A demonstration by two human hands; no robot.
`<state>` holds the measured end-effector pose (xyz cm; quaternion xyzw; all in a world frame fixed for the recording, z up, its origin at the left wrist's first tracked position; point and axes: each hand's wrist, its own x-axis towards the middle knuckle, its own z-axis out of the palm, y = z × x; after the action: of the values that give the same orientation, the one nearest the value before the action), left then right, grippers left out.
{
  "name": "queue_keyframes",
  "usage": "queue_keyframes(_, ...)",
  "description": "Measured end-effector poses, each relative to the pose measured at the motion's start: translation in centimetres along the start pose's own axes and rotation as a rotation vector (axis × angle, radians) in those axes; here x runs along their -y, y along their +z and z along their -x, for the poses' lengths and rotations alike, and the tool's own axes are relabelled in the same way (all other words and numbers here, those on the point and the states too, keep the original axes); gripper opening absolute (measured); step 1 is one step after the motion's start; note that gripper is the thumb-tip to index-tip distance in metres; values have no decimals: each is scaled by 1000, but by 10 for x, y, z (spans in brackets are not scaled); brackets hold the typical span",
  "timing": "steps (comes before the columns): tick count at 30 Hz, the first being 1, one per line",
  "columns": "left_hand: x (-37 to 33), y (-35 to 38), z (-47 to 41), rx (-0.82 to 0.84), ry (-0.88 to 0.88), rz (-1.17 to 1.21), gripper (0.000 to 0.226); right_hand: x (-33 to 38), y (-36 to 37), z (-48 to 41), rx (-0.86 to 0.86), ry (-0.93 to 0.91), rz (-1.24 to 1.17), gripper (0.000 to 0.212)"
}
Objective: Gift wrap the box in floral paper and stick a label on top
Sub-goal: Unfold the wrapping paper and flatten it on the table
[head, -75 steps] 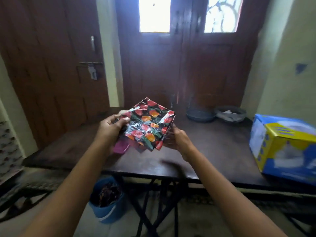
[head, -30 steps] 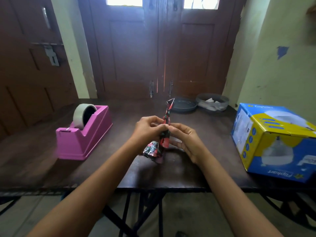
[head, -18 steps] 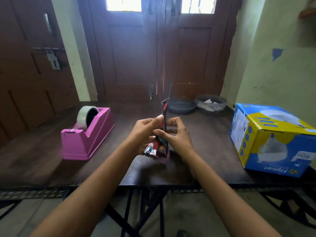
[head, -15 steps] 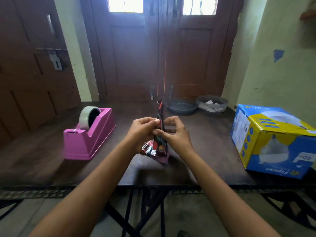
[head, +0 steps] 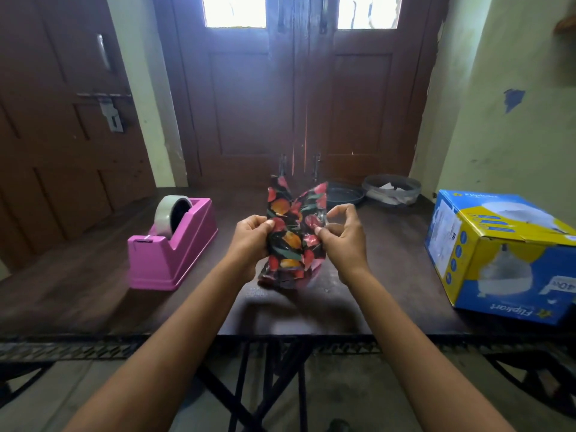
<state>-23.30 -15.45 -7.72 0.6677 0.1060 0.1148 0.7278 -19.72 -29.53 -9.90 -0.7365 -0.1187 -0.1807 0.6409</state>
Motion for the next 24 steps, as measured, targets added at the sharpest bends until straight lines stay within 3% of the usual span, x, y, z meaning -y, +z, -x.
queue_keyframes(2, 3, -6, -5, -83, 1, -4, 7, -3, -4, -3, 7, -9, 13, 32)
queue_keyframes(6, 5, -25, -11, -244, 128, -215, 25, -11, -9, -8, -25, 45, 42, 24)
queue_keyframes(8, 4, -31, -11, -209, 198, -296, 29, -13, -11, -7, 16, 88, 77, 26)
queue_keyframes(11, 1, -23, -3, -72, 154, -220, 17, -12, -7, 0, 185, 79, 174, 55)
queue_keyframes(14, 0, -16, 1, 23, 116, -258, 52, -9, -2, 1, 278, 14, 238, 68)
queue_keyframes(16, -1, -19, 0, 49, 91, -322, 75, -9, -6, -3, 256, 24, 258, 69)
queue_keyframes(18, -5, -27, -2, 71, 46, -365, 84, -9, -13, -7, 205, 49, 288, 68)
queue_keyframes(24, -9, -38, -8, 63, 10, -505, 85, -13, -13, -17, 156, 114, 393, 68)
